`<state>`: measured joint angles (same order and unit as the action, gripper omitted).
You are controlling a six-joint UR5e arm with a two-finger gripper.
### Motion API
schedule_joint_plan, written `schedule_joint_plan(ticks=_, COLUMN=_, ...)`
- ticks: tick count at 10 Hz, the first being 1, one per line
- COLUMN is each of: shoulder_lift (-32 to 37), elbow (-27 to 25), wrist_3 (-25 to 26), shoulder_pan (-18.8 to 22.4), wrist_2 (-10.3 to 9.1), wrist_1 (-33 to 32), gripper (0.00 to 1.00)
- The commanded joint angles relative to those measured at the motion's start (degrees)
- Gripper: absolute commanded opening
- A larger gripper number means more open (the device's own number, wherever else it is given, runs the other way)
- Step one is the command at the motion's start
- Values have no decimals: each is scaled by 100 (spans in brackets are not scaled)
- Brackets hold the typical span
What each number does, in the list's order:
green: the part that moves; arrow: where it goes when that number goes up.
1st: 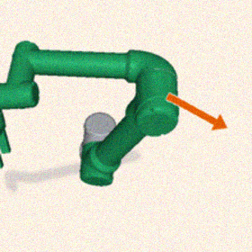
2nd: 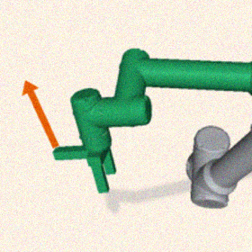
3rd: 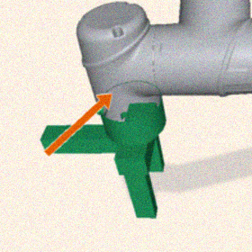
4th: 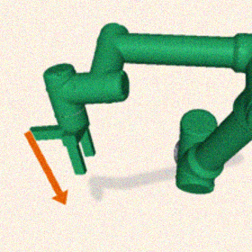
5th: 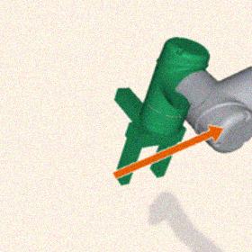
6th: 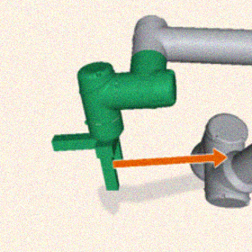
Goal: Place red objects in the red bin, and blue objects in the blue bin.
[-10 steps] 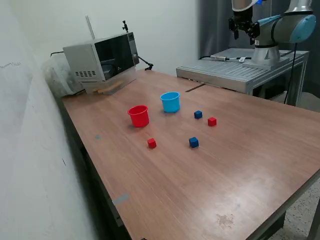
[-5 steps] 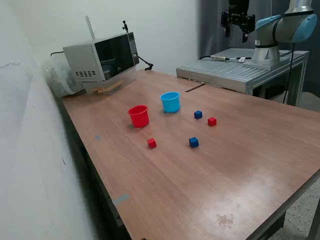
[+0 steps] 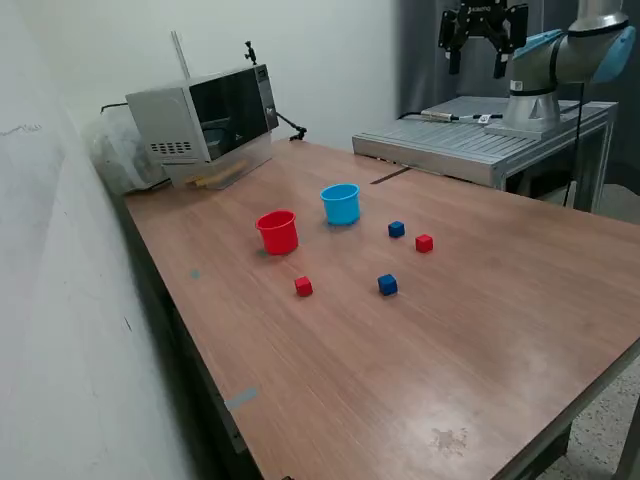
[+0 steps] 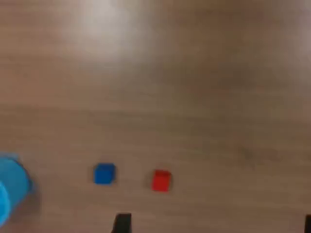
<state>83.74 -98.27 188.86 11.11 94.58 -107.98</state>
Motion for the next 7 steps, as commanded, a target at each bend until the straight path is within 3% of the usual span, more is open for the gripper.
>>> schedule_joint_plan(ticks=1, shoulder_lift=-1480, elbow=685, wrist_3=178, shoulder_pan=313, wrist_2=-107, wrist_1=-986, gripper=100)
schedule_joint_plan(ticks=3, shoulder_lift=-2332, elbow=1394, wrist_3=204, shoulder_pan=295, wrist_2=-81, wrist_1=-1084, gripper=100)
schedule_joint_plan(ticks=5, shoulder_lift=-2642, elbow=1897, wrist_3=195, shoulder_pan=164, wrist_2=-37, wrist_1=-1084, gripper=100)
schedule_joint_plan(ticks=7, shoulder_lift=-3186, elbow=2450, wrist_3=195, shoulder_pan=120, wrist_2=366, wrist_1=-1285, gripper=100)
